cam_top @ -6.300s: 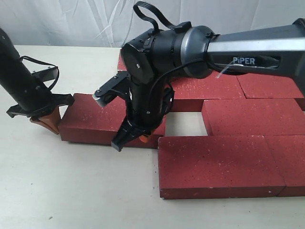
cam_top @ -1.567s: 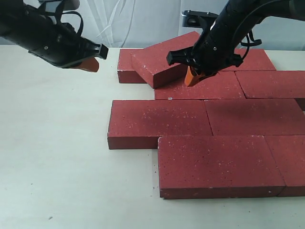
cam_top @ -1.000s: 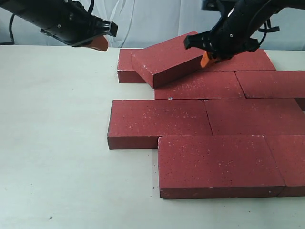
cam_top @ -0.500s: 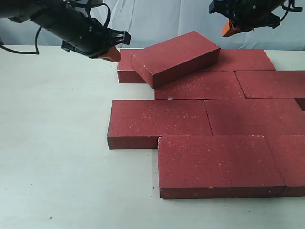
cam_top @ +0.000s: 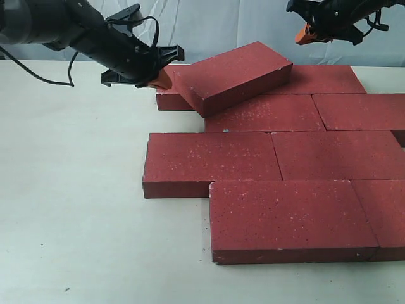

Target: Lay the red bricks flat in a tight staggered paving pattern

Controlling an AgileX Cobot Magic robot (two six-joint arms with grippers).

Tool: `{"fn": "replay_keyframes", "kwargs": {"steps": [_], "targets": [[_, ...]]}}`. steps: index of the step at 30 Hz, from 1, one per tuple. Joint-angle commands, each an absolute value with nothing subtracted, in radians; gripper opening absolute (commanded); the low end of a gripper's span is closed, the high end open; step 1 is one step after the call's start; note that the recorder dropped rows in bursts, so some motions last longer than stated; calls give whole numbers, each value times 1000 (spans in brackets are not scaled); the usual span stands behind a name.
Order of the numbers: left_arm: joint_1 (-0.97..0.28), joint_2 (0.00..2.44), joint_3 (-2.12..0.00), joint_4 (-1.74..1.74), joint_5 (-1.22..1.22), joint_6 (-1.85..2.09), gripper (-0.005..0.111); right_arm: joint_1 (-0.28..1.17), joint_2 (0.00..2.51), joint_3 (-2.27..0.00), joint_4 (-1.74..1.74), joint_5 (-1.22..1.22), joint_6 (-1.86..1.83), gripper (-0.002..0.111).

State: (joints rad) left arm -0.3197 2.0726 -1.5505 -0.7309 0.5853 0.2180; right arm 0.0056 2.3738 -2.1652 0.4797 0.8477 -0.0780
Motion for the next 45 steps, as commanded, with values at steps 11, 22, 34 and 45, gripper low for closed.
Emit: {"fn": "replay_keyframes", "kwargs": {"steps": [11, 22, 34, 45], "targets": [[-322, 2200, -1635, -840, 553, 194, 0, 0, 2592, -2361, 592, 760, -82, -1], [-341, 2226, -1635, -865, 540, 194, 0, 0, 2608, -2361, 689, 886, -210, -1], [-320, 2194, -1669, -855, 599, 194, 0, 0, 2512, -2361, 693, 1026, -212, -1], [-212, 2082, -1673, -773, 699, 194, 0, 56, 2406, -2361, 679, 1173, -210, -1]]}}
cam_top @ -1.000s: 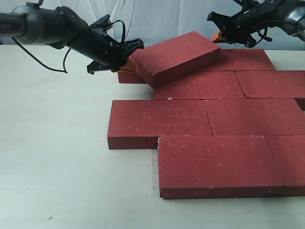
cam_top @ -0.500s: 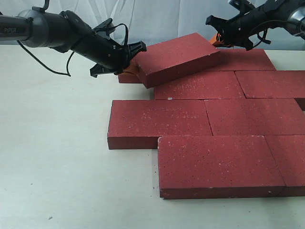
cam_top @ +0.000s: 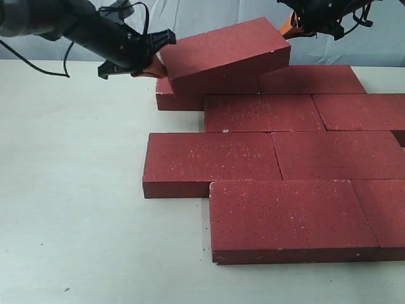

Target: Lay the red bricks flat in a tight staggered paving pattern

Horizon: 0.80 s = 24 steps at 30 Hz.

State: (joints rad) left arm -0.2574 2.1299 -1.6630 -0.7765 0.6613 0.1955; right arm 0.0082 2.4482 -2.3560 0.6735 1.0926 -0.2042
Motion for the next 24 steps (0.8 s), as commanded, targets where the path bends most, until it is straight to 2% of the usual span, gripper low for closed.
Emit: {"fn": "replay_keyframes", "kwargs": {"steps": [1, 14, 24], "targets": [[-200, 2071, -1673, -760, 707, 194, 0, 69, 2397, -2361, 675, 1175, -210, -1], [5, 1998, -1673, -580, 895, 190, 0, 341, 2371, -2361, 657, 1165, -197, -1], [139, 2000, -1673, -404, 928, 190, 0, 496, 2423, -2358, 654, 1084, -183, -1]]}}
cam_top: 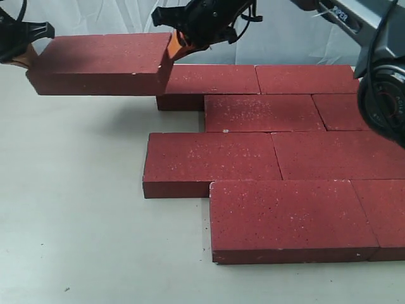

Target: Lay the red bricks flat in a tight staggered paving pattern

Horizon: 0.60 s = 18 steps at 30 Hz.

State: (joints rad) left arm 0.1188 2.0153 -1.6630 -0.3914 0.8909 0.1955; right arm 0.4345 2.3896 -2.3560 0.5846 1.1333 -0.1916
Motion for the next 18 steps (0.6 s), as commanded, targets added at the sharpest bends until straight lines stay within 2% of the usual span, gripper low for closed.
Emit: {"fn": "replay_keyframes", "kwargs": {"steps": [1, 9, 18], "targets": [[148, 2000, -1673, -383, 928, 190, 0, 507, 2437, -2358, 652, 1072, -183, -1], [169, 2030, -1673, -175, 914, 106, 0, 560, 2534, -2358, 655, 966, -183, -1], [178, 2158, -1673, -172, 889, 104, 0, 560, 2598, -2358, 656, 877, -154, -1]]}}
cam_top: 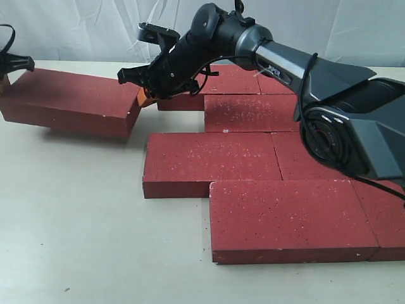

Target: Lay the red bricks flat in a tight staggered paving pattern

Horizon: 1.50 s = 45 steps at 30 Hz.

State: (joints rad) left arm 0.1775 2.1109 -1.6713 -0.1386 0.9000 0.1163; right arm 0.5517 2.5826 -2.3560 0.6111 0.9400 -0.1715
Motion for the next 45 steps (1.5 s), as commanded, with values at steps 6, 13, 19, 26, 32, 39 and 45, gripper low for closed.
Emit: {"fn": "replay_keyframes", "kwargs": {"steps": [6, 13, 19, 26, 32, 39, 45], "targets": [[199, 2204, -1673, -178, 879, 86, 0, 560, 2626, -2358, 656, 837, -152, -1], [208, 2232, -1673, -183, 872, 86, 0, 560, 2649, -2358, 644, 831, -152, -1], [208, 2251, -1673, -183, 868, 86, 0, 558, 2662, -2358, 628, 850, -152, -1], [208, 2251, -1673, -183, 864, 86, 0, 558, 2662, -2358, 601, 876, -133, -1], [227, 2247, -1673, -180, 866, 86, 0, 537, 2656, -2358, 590, 893, -92, -1], [250, 2231, -1673, -182, 870, 90, 0, 493, 2588, -2358, 588, 913, -72, -1], [247, 2233, -1673, -209, 870, 111, 0, 476, 2501, -2358, 504, 942, -70, -1]]}}
